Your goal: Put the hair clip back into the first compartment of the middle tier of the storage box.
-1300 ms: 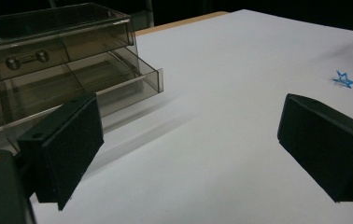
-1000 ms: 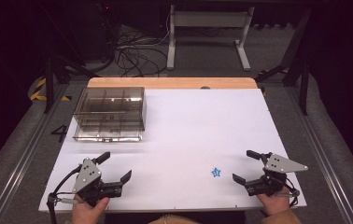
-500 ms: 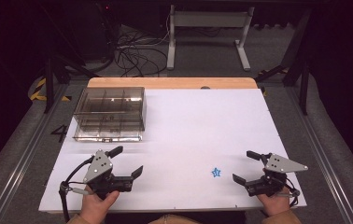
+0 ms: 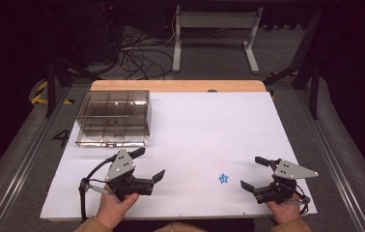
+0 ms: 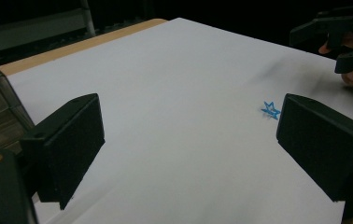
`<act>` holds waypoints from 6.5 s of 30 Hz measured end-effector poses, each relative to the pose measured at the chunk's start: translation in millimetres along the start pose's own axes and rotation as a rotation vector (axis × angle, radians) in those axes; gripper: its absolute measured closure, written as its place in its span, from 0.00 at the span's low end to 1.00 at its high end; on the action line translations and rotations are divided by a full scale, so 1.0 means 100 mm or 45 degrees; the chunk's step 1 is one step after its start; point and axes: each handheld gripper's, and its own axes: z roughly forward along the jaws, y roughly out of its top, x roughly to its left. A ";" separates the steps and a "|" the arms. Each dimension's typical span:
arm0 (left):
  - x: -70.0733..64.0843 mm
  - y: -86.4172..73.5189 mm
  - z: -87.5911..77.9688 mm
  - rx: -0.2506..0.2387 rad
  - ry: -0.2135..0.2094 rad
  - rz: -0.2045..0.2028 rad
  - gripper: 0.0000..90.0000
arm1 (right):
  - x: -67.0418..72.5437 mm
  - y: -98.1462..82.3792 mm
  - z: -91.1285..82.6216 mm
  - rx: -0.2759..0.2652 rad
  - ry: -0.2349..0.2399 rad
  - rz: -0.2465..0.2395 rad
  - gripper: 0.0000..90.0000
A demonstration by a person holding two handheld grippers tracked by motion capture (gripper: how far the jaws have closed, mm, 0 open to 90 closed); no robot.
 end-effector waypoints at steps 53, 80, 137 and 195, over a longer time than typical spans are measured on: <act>-0.35 0.29 0.68 0.064 -0.175 -0.004 0.20 | -0.01 -0.01 -0.01 -0.001 0.012 0.004 0.01; -0.65 0.22 1.43 0.272 -0.301 -0.014 0.27 | -0.03 -0.02 -0.03 -0.004 0.016 0.009 0.01; -0.86 0.08 2.06 0.553 -0.342 0.013 0.69 | -0.05 -0.03 -0.02 -0.001 0.033 0.020 0.01; -0.80 0.30 1.63 0.403 -0.425 0.078 0.98 | -0.05 -0.03 0.00 0.005 0.044 0.011 0.01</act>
